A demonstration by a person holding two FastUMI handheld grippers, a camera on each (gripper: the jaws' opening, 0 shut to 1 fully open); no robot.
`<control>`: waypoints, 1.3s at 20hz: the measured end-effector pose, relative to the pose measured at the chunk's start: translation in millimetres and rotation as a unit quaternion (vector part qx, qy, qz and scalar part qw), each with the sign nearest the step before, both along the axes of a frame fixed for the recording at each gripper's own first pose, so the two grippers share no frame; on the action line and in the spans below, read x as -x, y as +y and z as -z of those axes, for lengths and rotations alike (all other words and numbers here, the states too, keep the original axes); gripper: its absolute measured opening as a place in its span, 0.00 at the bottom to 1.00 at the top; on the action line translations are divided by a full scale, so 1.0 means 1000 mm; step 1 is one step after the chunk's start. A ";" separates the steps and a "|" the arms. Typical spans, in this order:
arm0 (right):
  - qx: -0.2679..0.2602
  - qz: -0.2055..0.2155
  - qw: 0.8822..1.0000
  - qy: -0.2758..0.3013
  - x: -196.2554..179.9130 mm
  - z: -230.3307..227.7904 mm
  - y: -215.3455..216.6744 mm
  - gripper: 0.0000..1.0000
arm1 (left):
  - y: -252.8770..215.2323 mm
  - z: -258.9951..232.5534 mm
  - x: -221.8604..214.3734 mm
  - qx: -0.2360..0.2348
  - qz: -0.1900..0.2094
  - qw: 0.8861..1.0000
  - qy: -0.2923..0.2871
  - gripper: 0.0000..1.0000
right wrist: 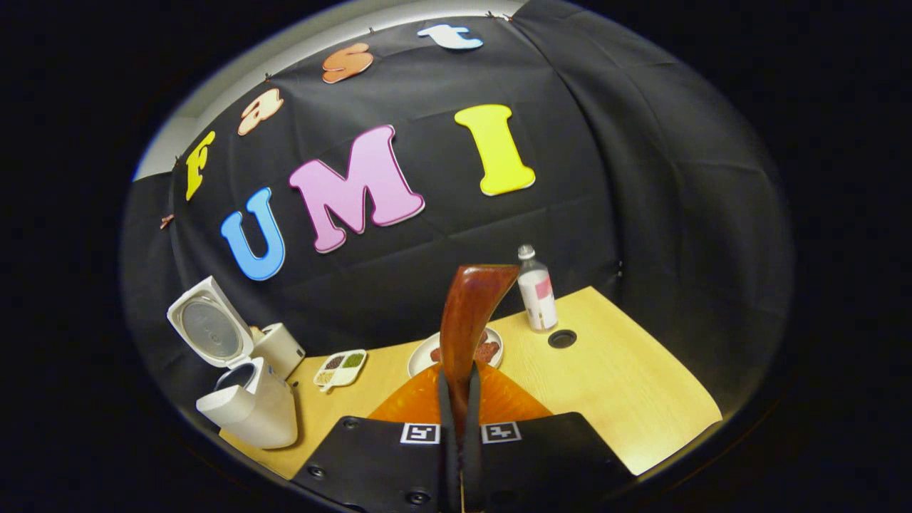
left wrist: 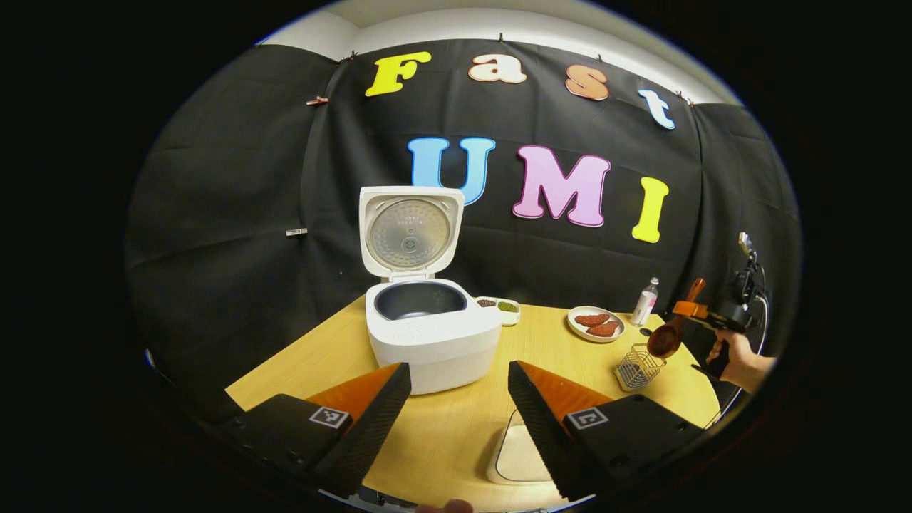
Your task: Close the left gripper, press the button to open the rice cooker; take a wooden spoon from the chopstick holder with the right hand, scoop a spoonful of rice and pour it into the rice cooker, then put the wooden spoon back into the chopstick holder.
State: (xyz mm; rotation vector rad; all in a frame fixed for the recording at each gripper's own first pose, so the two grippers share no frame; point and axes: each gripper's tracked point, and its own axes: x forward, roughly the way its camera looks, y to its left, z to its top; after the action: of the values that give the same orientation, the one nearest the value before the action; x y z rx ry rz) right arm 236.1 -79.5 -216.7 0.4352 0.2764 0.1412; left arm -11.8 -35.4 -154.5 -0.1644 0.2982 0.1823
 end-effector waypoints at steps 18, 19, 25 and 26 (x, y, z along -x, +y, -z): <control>0.188 -0.174 0.967 -0.014 0.215 -0.034 0.203 0.06 | 0.024 -0.030 0.004 0.010 0.127 0.991 -0.025 0.95; 0.212 -0.182 0.960 -0.007 0.219 -0.018 0.212 0.06 | 0.025 -0.031 0.005 0.012 0.132 0.991 -0.025 0.95; 0.354 -0.206 0.912 0.008 0.227 0.050 0.233 0.06 | 0.034 -0.029 0.007 0.000 0.153 0.988 -0.022 0.95; 0.365 -0.211 0.906 0.009 0.228 0.056 0.236 0.07 | 0.037 -0.027 0.007 0.002 0.153 0.988 -0.021 0.95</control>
State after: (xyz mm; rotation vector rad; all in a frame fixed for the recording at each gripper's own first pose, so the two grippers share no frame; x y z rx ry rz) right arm 7.9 156.3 -273.1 -0.3795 0.4156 0.4398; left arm -18.9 1.4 -127.9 -0.1244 0.2790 -0.1260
